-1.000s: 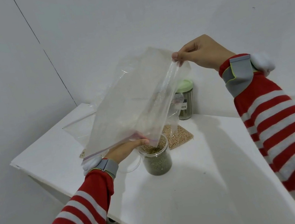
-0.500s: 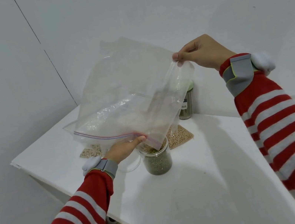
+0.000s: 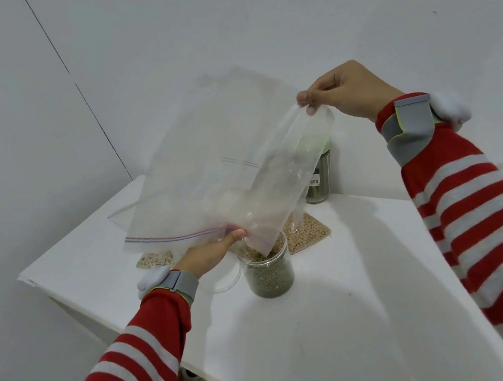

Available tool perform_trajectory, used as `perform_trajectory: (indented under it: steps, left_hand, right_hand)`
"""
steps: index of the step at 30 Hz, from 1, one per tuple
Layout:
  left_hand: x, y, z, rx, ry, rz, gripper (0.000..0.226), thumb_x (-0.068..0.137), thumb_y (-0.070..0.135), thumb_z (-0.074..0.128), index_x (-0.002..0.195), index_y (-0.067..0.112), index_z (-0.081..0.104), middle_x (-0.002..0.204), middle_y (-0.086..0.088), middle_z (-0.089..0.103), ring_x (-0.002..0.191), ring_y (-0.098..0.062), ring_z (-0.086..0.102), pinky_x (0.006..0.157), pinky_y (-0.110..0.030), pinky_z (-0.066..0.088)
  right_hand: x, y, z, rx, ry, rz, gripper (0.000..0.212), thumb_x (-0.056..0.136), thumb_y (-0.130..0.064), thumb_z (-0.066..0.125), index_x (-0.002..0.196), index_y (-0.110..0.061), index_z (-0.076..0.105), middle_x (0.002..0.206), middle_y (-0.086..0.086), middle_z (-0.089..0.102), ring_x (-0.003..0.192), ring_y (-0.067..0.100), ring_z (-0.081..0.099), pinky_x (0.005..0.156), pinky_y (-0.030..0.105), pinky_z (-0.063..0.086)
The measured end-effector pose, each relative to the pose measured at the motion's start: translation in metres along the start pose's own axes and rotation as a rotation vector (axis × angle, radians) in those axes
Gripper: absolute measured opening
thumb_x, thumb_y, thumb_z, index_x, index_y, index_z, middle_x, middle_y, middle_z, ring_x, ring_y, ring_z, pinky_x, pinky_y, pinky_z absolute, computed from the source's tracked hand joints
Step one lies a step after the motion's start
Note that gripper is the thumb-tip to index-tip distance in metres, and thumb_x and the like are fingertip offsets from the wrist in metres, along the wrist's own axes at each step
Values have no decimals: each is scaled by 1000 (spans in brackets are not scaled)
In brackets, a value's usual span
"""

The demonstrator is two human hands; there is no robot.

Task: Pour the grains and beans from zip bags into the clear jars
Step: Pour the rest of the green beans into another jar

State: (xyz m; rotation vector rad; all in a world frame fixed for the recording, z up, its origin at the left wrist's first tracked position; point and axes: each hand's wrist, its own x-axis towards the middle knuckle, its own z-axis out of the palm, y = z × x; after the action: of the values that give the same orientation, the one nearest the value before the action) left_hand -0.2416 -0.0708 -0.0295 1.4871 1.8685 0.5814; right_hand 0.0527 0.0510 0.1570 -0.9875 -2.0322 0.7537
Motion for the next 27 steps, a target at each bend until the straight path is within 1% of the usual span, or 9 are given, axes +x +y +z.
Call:
perform_trajectory:
  steps: [6,8,12,14,17,20,22,24,27]
  left_hand:
    - [-8,10,0,-129,141,254,10,91,42,63,89,42,73,102,14,73,110,-7,62,103,-29,43]
    - [-11,18,-1,-281,123,320,24,85,54,65,103,40,73,111,12,72,113,-4,61,105,-31,44]
    - [-9,48,-3,-648,117,383,46,99,45,43,144,39,34,135,10,58,128,-13,53,102,-26,42]
    - [-9,65,-2,-950,66,411,54,99,42,42,148,44,19,141,7,51,131,-24,51,105,-40,44]
    - [-16,95,0,-1101,-13,426,71,79,66,49,141,32,41,138,-6,56,125,-26,57,100,-47,48]
    - [-21,115,0,-1030,207,264,76,80,67,56,128,7,57,109,-15,70,96,-18,71,80,-32,57]
    - [-11,107,-4,-1043,419,187,46,96,47,52,120,8,61,93,-8,73,79,-15,70,72,-33,56]
    - [-9,101,-12,-1072,416,108,37,99,43,49,114,12,63,96,-6,72,83,-20,69,76,-38,55]
    - [-9,105,-14,-958,329,61,32,100,38,46,108,12,63,105,-11,68,94,-26,66,86,-42,52]
  right_hand:
    - [-7,7,14,55,111,-30,20,93,-38,65,88,-19,71,84,-5,71,83,7,63,72,18,43]
    - [-8,12,24,103,181,-65,16,94,-33,65,93,-17,64,91,-3,69,89,15,66,80,26,49]
    - [-26,6,59,200,113,-150,10,94,-24,63,93,-21,54,108,-14,61,105,3,59,101,32,44]
    - [-39,-2,90,199,29,-202,10,92,-24,63,101,-21,58,133,-8,57,123,-1,49,110,26,35]
    - [-59,-3,142,-41,-128,-294,51,87,-31,57,135,-14,52,144,3,50,133,-4,34,120,31,17]
    - [-74,7,171,-108,-258,-270,60,79,-41,45,136,-22,50,146,-3,48,141,8,33,121,51,3]
    - [-77,13,169,-29,-163,-225,46,79,-46,43,115,-24,60,147,-4,46,140,9,34,121,49,5]
    - [-78,19,162,43,77,-138,42,83,-44,60,123,-30,53,159,1,24,147,13,17,121,44,9]
    - [-72,9,148,510,38,178,90,84,-30,77,149,-39,16,157,-2,16,144,21,25,117,45,27]
